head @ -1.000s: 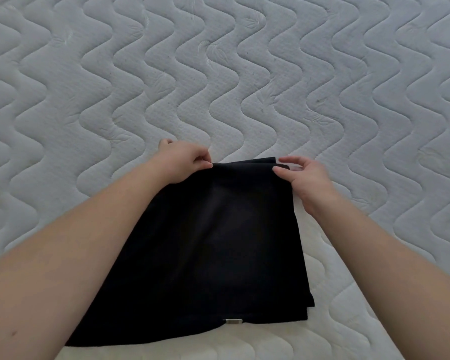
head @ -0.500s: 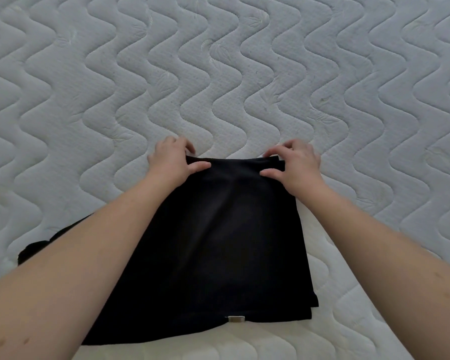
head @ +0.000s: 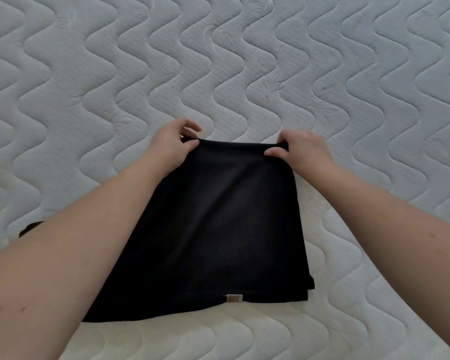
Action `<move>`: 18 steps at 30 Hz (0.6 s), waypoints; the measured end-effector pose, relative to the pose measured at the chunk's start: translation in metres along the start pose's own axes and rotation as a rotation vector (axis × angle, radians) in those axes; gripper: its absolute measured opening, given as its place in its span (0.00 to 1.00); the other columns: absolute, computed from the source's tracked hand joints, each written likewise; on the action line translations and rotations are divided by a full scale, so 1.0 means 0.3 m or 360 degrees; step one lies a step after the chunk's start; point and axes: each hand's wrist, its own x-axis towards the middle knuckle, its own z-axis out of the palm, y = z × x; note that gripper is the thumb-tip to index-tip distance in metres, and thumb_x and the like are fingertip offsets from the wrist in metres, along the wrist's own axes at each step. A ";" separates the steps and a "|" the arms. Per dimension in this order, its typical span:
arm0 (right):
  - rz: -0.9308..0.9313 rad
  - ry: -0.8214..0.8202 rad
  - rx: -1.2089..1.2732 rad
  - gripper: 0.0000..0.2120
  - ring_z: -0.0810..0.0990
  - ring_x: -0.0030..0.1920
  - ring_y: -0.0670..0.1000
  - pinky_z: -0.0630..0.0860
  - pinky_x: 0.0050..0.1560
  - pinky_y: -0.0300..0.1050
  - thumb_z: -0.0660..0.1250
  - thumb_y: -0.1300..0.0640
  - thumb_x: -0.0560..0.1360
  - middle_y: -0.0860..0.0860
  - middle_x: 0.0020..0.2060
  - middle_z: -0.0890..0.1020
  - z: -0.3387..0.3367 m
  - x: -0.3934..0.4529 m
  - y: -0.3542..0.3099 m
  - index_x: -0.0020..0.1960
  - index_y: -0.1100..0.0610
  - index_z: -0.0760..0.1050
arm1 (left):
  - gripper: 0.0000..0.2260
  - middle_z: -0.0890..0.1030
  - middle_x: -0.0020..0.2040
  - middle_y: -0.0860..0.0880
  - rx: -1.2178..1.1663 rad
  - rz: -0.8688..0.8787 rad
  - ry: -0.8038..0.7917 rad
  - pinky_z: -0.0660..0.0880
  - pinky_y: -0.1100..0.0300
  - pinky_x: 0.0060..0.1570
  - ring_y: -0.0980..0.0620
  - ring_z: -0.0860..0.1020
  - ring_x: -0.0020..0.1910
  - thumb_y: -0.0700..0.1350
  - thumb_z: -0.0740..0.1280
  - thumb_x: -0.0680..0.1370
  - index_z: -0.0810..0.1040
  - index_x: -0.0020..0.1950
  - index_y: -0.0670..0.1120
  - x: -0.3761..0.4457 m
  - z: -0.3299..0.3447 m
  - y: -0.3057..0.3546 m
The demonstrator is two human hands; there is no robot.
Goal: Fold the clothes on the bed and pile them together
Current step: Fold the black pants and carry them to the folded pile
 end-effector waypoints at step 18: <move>-0.1090 0.0684 -0.0201 0.14 0.82 0.55 0.56 0.74 0.57 0.51 0.63 0.66 0.78 0.51 0.54 0.84 -0.020 -0.354 0.028 0.58 0.56 0.82 | 0.14 0.85 0.54 0.51 0.0443 0.0472 0.0026 0.75 0.55 0.55 0.49 0.81 0.53 0.46 0.71 0.76 0.79 0.61 0.53 -0.437 -0.054 -0.006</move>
